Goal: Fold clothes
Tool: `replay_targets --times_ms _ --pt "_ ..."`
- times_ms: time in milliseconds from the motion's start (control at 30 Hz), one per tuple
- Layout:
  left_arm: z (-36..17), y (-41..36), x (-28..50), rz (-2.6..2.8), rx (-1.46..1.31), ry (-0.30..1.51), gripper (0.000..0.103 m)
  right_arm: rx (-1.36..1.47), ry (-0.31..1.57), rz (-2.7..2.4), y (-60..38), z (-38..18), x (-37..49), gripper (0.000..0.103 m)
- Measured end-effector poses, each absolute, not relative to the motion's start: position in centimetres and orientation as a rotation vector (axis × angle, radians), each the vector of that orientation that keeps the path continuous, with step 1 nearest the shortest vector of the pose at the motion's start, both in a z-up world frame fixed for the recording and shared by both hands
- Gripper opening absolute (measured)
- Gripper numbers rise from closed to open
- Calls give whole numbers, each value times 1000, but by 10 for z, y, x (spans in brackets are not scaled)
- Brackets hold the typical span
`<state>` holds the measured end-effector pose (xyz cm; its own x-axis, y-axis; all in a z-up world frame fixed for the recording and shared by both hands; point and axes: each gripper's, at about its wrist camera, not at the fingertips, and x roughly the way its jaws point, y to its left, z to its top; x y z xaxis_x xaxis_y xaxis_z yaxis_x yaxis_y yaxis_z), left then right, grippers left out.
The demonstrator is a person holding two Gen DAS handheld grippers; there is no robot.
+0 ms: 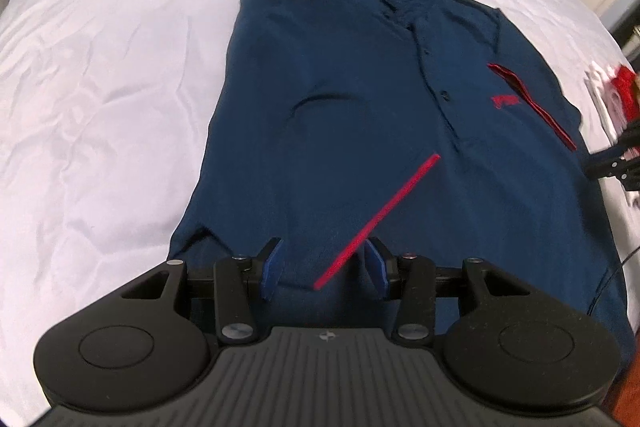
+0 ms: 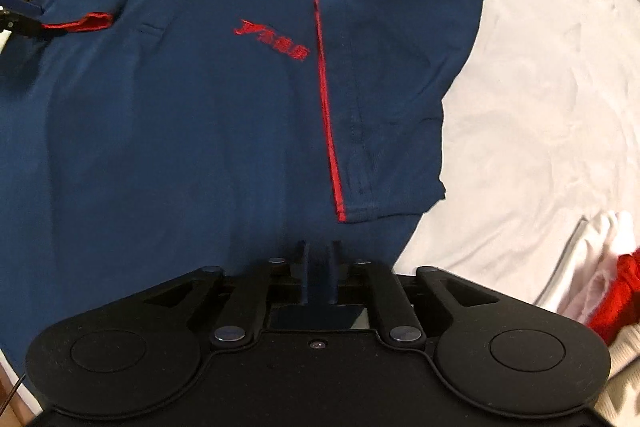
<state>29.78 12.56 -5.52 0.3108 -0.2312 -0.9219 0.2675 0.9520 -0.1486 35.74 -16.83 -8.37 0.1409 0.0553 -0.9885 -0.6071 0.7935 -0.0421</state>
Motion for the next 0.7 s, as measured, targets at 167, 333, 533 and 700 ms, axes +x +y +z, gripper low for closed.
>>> replay_targets --times_ms 167,333,533,700 --pt "-30 111 255 -393 199 1182 43 -584 1337 602 -163 -71 317 30" --pt "-8 89 200 -491 358 1147 43 -714 1294 710 -152 -56 264 30" --pt "6 61 134 -604 526 1133 43 -824 1279 820 -146 -46 188 43" --pt "-3 34 72 -717 675 1146 43 -922 1265 923 -140 -46 123 49"
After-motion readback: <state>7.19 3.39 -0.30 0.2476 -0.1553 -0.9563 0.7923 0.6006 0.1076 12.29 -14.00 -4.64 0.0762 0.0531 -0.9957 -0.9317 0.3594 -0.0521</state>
